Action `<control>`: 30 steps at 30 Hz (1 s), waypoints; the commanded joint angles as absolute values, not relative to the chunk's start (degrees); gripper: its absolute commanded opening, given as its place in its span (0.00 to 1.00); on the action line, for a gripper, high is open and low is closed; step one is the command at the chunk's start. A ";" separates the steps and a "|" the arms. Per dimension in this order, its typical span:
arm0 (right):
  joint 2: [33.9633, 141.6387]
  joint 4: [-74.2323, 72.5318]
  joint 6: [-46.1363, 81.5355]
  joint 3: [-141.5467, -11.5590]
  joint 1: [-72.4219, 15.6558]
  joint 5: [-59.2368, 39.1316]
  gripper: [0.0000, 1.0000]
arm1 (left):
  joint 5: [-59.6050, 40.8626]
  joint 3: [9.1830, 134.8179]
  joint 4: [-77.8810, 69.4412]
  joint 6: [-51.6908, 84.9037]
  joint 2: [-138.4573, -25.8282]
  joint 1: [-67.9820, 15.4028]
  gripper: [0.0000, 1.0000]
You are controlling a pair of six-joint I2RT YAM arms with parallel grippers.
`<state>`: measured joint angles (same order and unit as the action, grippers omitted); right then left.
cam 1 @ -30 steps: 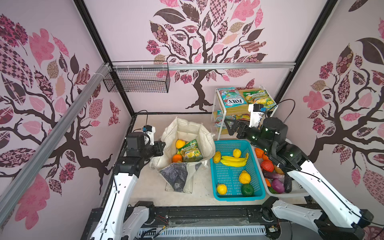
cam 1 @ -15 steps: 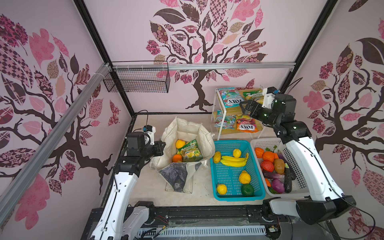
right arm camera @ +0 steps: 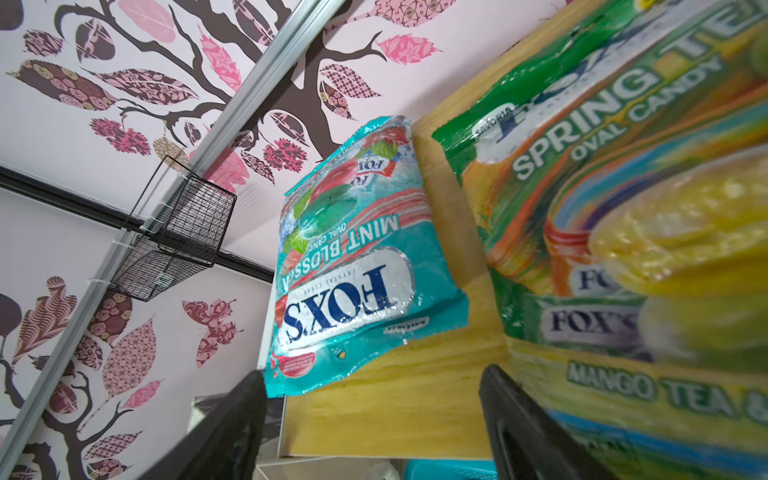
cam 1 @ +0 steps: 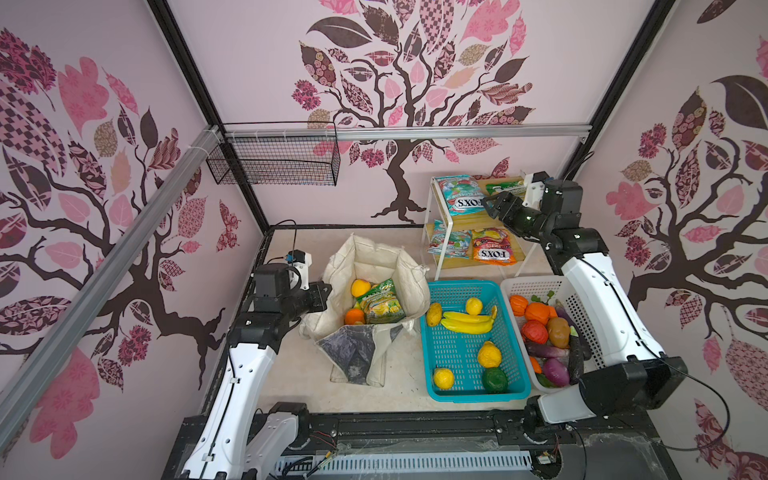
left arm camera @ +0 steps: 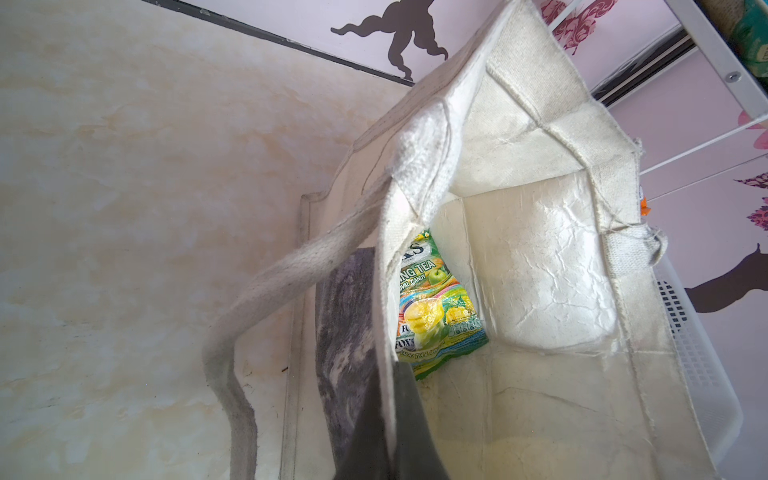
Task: Place the food into the grocery bag and tie it
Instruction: 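Grasp the teal Fox's Mint Blossom candy bag with the right gripper and lift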
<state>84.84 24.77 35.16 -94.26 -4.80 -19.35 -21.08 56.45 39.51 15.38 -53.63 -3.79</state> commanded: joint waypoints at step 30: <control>87.85 6.22 50.80 -84.03 -4.83 -25.10 0.21 | -20.76 55.02 39.42 14.94 -52.17 -3.95 0.00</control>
<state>87.29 7.49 49.87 -84.93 -4.80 -24.75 -20.86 56.45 39.55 15.35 -53.01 -3.81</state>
